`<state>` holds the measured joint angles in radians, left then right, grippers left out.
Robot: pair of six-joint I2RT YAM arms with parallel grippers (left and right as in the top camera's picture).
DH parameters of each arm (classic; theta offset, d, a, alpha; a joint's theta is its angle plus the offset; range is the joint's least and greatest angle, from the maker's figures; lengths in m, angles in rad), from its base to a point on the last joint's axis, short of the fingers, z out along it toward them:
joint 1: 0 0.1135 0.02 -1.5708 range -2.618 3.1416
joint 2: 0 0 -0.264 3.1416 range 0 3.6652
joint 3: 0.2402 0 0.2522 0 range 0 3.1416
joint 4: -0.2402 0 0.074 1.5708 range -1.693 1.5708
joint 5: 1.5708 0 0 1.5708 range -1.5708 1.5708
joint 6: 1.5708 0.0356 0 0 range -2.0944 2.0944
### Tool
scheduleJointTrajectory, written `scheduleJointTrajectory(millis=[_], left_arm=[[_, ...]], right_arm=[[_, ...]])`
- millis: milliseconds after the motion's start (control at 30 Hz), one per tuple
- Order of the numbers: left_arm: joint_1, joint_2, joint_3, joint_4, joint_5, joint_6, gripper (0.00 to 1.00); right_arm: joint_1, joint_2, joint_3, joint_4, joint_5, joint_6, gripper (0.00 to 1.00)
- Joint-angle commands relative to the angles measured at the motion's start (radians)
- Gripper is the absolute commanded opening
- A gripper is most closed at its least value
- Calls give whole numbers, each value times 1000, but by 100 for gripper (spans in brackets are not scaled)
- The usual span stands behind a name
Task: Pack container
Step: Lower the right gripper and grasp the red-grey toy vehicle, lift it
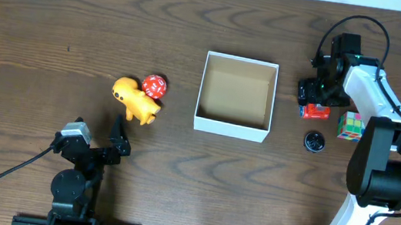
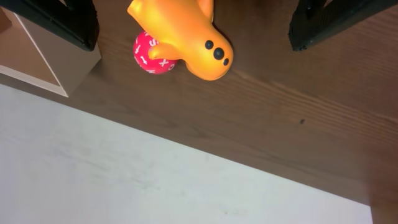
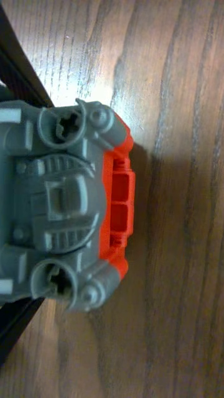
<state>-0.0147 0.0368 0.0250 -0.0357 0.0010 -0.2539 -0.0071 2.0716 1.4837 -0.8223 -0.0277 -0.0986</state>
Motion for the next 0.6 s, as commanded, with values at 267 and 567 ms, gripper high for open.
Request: scheduleJointTrajectory(millis=[267, 567], left_arm=[[5, 0, -21, -36, -8, 16, 98], [5, 0, -21, -36, -8, 16, 98]], right_arm=[[8, 10, 53, -60, -6, 16, 42], [10, 10, 204, -126, -7, 16, 31]])
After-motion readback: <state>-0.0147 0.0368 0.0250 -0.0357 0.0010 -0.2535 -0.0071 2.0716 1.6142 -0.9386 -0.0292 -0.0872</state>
